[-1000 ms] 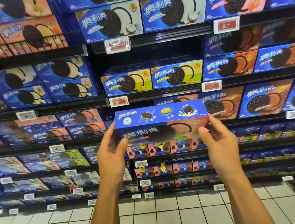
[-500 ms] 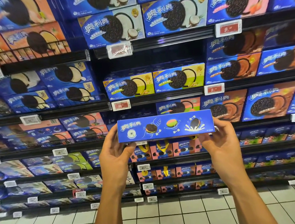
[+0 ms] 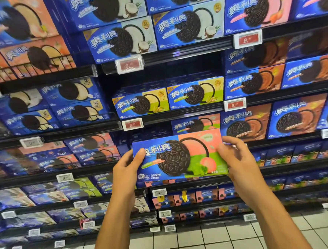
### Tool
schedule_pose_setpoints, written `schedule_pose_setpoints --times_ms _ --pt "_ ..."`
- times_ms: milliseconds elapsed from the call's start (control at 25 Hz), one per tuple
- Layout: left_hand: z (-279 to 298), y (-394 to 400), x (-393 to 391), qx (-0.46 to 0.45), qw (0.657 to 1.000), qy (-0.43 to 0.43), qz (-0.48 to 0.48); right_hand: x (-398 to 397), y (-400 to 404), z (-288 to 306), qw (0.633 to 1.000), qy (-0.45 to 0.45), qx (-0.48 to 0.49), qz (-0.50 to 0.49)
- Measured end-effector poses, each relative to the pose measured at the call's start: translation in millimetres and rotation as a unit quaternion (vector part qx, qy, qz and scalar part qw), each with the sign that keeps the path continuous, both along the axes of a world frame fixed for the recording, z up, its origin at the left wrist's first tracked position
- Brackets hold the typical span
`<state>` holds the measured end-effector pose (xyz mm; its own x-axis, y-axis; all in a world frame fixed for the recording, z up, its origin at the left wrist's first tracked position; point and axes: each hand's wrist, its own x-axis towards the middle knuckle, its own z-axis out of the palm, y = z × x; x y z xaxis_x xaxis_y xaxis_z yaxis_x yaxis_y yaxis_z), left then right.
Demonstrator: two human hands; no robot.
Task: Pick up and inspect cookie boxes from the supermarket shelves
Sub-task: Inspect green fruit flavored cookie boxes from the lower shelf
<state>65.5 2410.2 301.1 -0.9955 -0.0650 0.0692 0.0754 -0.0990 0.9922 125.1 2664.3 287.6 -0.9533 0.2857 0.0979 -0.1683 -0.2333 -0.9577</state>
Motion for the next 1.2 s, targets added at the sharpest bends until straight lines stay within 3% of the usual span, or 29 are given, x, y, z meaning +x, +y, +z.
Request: schedule_pose_setpoints --times_ms 160,280,400,520,600,680,800,960,1120,1200 --pt "7 2 -18 0.011 1.000 -0.029 -0.003 -6 3 7 0.977 -0.010 -0.162 0.141" --pt "18 18 -30 -0.034 0.999 -0.038 -0.014 -11 -7 23 0.976 0.030 -0.148 0.154" --pt "33 38 -19 -0.091 0.996 -0.004 -0.022 -15 -26 44 0.996 0.041 -0.024 0.074" --pt "48 56 5 -0.024 0.989 0.038 -0.137 -13 -44 60 0.985 0.070 0.155 -0.023" --pt "52 63 19 0.037 0.974 0.044 -0.219 -7 -52 65 0.938 0.102 0.322 -0.078" --pt "49 66 24 0.096 0.970 0.038 -0.220 -1 -62 67 0.870 0.122 0.453 -0.151" --pt "42 65 21 0.206 0.958 0.011 -0.200 2 -73 64 0.813 0.166 0.527 -0.183" --pt "34 51 4 0.298 0.934 0.014 -0.197 -19 -46 56 0.843 0.188 0.499 -0.067" --pt "23 38 -10 0.330 0.914 0.006 -0.237 -41 -4 36 0.889 0.111 0.427 -0.123" --pt "20 34 -15 0.338 0.906 0.015 -0.255 -42 8 28 0.938 0.085 0.325 -0.091"
